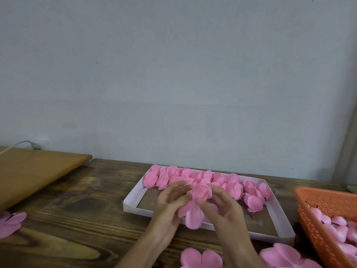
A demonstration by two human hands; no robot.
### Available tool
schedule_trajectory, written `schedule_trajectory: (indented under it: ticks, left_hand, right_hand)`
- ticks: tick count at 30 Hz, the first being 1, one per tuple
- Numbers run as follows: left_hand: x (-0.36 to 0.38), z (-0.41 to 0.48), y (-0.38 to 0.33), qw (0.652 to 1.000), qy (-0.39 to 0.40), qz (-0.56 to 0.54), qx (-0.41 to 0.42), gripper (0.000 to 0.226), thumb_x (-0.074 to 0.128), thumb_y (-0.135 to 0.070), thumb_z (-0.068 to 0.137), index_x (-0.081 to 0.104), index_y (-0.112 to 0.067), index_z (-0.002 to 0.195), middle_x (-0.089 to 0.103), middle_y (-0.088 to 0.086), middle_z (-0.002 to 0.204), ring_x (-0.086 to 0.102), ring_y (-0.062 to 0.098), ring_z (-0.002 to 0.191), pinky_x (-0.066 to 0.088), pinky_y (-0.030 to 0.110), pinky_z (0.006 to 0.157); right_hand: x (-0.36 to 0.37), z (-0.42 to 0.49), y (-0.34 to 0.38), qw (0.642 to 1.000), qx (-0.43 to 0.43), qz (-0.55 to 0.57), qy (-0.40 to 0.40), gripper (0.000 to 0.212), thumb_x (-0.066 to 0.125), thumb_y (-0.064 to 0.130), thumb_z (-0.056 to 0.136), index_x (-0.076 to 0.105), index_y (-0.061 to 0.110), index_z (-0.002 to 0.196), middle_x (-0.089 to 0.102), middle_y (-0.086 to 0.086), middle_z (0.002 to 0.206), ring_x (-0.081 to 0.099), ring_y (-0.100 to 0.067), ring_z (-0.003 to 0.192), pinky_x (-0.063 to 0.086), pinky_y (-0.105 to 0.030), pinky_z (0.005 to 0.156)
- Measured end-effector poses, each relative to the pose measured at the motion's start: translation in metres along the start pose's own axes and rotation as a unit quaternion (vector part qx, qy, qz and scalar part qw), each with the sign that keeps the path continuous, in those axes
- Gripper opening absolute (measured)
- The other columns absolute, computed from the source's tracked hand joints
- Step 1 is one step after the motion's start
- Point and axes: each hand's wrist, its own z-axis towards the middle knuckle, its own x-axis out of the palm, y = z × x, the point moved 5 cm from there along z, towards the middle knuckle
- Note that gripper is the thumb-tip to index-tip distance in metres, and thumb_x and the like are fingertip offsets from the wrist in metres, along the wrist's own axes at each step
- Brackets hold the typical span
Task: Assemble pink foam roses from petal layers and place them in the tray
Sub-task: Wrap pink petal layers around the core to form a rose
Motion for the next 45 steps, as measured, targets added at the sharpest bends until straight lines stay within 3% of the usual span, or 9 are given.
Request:
schedule_trajectory:
  ticks: [5, 8, 12, 21, 25, 28, 35, 40, 45]
  left_hand:
    - [-0.008, 0.003, -0.004, 0.998, -0.033, -0.051, 0.011, 0.029, 0.083, 0.007, 0.068, 0.079, -0.012, 0.09, 0.077, 0.021, 0.112, 0.078, 0.031, 0.097, 0.065, 0.036, 0.068]
    - [-0.01, 0.002, -0.006, 0.996, -0.059, -0.058, 0.022, 0.032, 0.085, 0.003, 0.064, 0.074, -0.008, 0.092, 0.078, 0.022, 0.11, 0.079, 0.03, 0.09, 0.064, 0.034, 0.062]
    - [-0.009, -0.001, -0.008, 0.997, -0.064, -0.02, 0.032, 0.029, 0.093, -0.013, 0.056, 0.077, -0.018, 0.079, 0.077, 0.025, 0.102, 0.076, 0.025, 0.075, 0.055, 0.027, 0.048]
    - [-0.002, -0.006, -0.009, 0.997, -0.043, -0.016, 0.054, 0.024, 0.093, -0.02, 0.063, 0.079, -0.02, 0.083, 0.078, 0.022, 0.095, 0.077, 0.027, 0.08, 0.061, 0.034, 0.062]
    - [-0.003, -0.007, -0.01, 0.997, -0.03, -0.012, 0.064, 0.019, 0.088, -0.018, 0.069, 0.078, -0.012, 0.084, 0.077, 0.021, 0.09, 0.076, 0.027, 0.081, 0.063, 0.034, 0.067]
    - [-0.003, -0.008, -0.011, 0.998, -0.028, -0.012, 0.063, 0.016, 0.087, -0.017, 0.068, 0.078, -0.013, 0.081, 0.076, 0.018, 0.086, 0.075, 0.026, 0.078, 0.062, 0.033, 0.067]
    - [0.001, -0.011, -0.013, 0.997, -0.018, 0.003, 0.074, 0.011, 0.085, -0.019, 0.063, 0.078, -0.018, 0.072, 0.076, 0.014, 0.08, 0.075, 0.022, 0.071, 0.062, 0.031, 0.062]
    - [-0.001, -0.01, -0.013, 0.995, -0.019, 0.026, 0.09, 0.016, 0.088, -0.022, 0.061, 0.078, -0.018, 0.073, 0.077, 0.018, 0.081, 0.076, 0.023, 0.074, 0.062, 0.03, 0.064]
    - [-0.003, -0.009, -0.013, 0.995, -0.018, 0.032, 0.092, 0.016, 0.09, -0.015, 0.065, 0.078, -0.014, 0.076, 0.077, 0.024, 0.088, 0.078, 0.028, 0.078, 0.062, 0.03, 0.066]
  right_hand:
    - [0.003, 0.0, -0.001, 0.999, -0.009, -0.004, 0.048, 0.032, 0.072, -0.009, 0.086, 0.077, 0.013, 0.11, 0.079, -0.008, 0.109, 0.075, -0.019, 0.105, 0.058, -0.023, 0.083]
    - [0.006, -0.001, -0.002, 0.996, -0.019, -0.032, 0.076, 0.029, 0.075, -0.007, 0.086, 0.078, 0.013, 0.108, 0.079, -0.01, 0.111, 0.074, -0.024, 0.108, 0.058, -0.026, 0.087]
    - [0.006, -0.002, -0.006, 0.992, -0.02, -0.084, 0.087, 0.032, 0.078, -0.003, 0.086, 0.079, 0.021, 0.107, 0.079, -0.006, 0.11, 0.074, -0.022, 0.107, 0.059, -0.032, 0.092]
    - [0.001, -0.003, -0.002, 0.972, -0.055, -0.222, 0.048, 0.039, 0.086, 0.015, 0.083, 0.079, 0.044, 0.107, 0.062, 0.024, 0.13, 0.059, 0.0, 0.126, 0.05, -0.024, 0.1]
    - [0.003, -0.002, -0.002, 0.978, -0.036, -0.197, 0.051, 0.036, 0.085, 0.01, 0.084, 0.078, 0.038, 0.105, 0.076, 0.012, 0.113, 0.071, -0.009, 0.11, 0.057, -0.033, 0.094]
    - [0.004, -0.004, -0.002, 0.979, -0.025, -0.196, 0.048, 0.032, 0.085, 0.01, 0.083, 0.079, 0.038, 0.099, 0.08, 0.008, 0.099, 0.075, -0.011, 0.098, 0.061, -0.031, 0.085]
    - [0.001, -0.005, 0.006, 0.971, -0.04, -0.234, 0.041, 0.033, 0.087, 0.015, 0.08, 0.075, 0.041, 0.095, 0.079, 0.013, 0.092, 0.075, -0.008, 0.091, 0.059, -0.022, 0.074]
    - [0.0, -0.006, 0.007, 0.961, -0.058, -0.267, 0.034, 0.037, 0.088, 0.014, 0.077, 0.064, 0.037, 0.092, 0.078, 0.013, 0.086, 0.074, -0.01, 0.083, 0.055, -0.017, 0.067]
    - [0.002, -0.007, 0.008, 0.96, -0.065, -0.269, 0.041, 0.031, 0.087, 0.015, 0.076, 0.066, 0.033, 0.089, 0.078, 0.012, 0.089, 0.075, -0.01, 0.087, 0.051, -0.014, 0.064]
